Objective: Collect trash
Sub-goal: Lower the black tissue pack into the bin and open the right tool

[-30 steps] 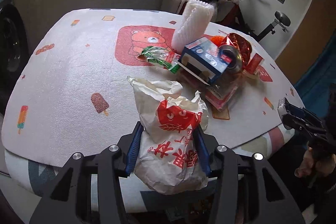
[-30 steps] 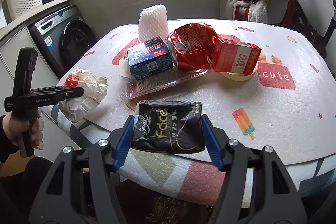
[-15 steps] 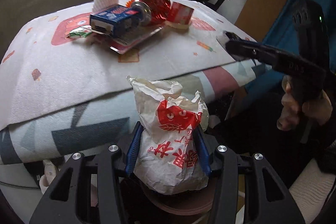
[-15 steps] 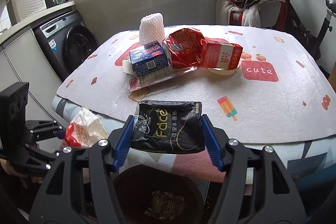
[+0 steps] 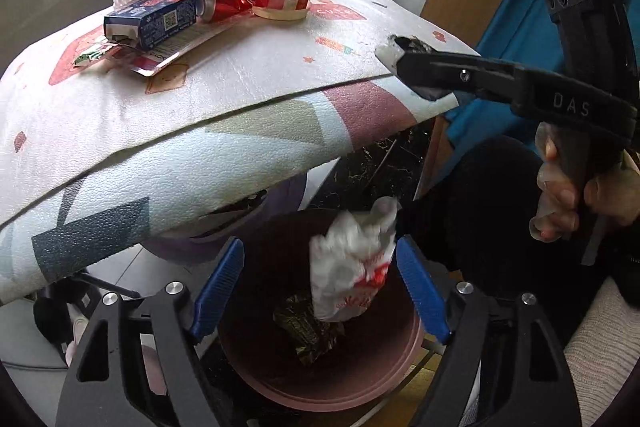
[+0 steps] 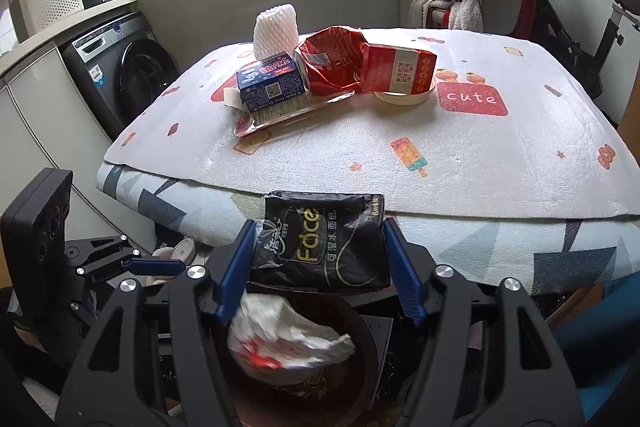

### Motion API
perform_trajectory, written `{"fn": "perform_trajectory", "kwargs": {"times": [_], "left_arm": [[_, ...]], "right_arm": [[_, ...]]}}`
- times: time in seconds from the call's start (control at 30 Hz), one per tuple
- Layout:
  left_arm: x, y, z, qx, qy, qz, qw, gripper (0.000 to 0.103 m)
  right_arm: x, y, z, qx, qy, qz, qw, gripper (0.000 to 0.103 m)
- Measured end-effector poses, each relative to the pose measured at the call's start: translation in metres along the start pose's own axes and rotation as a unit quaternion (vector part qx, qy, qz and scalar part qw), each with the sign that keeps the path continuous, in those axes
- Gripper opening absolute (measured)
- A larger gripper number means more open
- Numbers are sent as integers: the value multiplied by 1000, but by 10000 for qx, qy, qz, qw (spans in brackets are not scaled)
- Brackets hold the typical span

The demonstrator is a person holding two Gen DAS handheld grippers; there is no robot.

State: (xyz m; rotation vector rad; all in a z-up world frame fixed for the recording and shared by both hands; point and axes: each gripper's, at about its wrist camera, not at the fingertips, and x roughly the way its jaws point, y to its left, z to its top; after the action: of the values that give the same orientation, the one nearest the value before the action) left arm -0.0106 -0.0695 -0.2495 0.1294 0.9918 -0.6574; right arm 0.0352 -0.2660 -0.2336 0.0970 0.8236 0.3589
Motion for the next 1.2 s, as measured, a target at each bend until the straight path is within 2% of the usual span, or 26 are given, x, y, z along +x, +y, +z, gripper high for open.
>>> {"fn": "perform_trajectory", "kwargs": {"times": [0.1,0.2,0.4,0.57,0.7,0.9,1.2], "left_arm": [[-16,10,3,-185,-245,226,9993,81],[-40,24,1,-463,-603,508,9958,89],[-81,35,-21,-596,-1168,1276,9831,93],[-96,36,-45,-501,-1515,1817,9703,95],[-100,34,-52,-455,-1596,1952,9666,95],[-93,35,-56,-446,-1373,1935,9704,95],[-99,50,-60,-857,-1440,1856,9682,95]], "right_arm": [[4,5,-6,-46,56,45,10000,63],[9,11,-14,-141,161,92,9997,63],[21,27,-26,-438,366,121,9983,63],[32,40,-33,-739,541,133,9957,64],[39,48,-38,-923,689,152,9932,64],[40,57,-43,-1154,770,82,9903,64],[41,64,-47,-1363,792,3,9875,64]]}}
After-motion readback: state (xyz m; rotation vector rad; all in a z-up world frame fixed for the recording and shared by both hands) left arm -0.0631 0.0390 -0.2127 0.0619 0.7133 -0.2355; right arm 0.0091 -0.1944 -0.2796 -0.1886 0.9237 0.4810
